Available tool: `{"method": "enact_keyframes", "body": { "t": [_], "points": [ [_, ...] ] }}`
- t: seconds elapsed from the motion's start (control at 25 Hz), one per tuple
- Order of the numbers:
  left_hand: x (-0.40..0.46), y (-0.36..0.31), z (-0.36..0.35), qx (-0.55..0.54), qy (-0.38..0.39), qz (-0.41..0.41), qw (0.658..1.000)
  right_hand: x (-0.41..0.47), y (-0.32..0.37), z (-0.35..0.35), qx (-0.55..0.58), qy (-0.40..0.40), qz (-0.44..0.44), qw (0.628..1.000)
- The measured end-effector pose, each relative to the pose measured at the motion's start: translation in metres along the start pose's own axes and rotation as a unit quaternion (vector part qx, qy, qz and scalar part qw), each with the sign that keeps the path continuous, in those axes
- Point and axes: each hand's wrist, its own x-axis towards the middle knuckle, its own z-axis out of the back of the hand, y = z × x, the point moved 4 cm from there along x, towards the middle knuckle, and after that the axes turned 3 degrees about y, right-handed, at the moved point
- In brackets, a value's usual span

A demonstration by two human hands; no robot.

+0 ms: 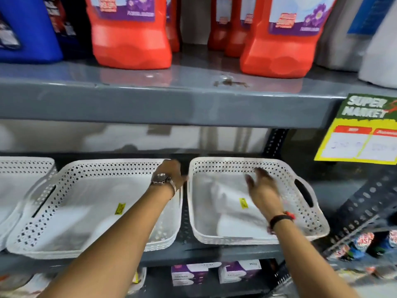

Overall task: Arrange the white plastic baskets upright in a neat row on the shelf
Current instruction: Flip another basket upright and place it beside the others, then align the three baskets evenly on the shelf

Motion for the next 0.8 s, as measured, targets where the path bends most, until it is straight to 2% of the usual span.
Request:
{"method": "enact_keyframes", "body": {
  "t": [0.12,0.24,0.28,0.4,0.48,0.6,0.8],
  "points": [
    [-0.017,0.060,0.030,0.036,-0.148,0.009,0.988,-0.023,0.087,-0.062,0.070,0.107,0.082,0.988],
    [-0.028,0.142,0.047,0.076,-0.271,-0.011,0.960,-0.035,0.127,-0.105,0.049,0.159,0.069,0.984],
    [-0.031,0.172,0.049,0.090,-0.265,0.022,0.960,-0.035,0.132,-0.114,0.037,0.161,0.060,0.984],
    [-0.037,0.258,0.044,0.074,-0.152,0.163,0.972,-0.038,0.142,-0.132,-0.007,0.132,0.036,0.991],
    [-0.038,0.296,0.033,0.037,-0.098,0.203,0.973,-0.037,0.140,-0.136,-0.026,0.107,0.022,0.994],
    [-0.030,0.318,0.022,-0.060,-0.046,0.198,0.977,-0.035,0.136,-0.139,-0.072,0.091,0.028,0.993],
    [-0.021,0.312,0.028,-0.060,-0.040,0.172,0.982,-0.038,0.139,-0.142,-0.104,0.072,0.068,0.990]
  ]
}}
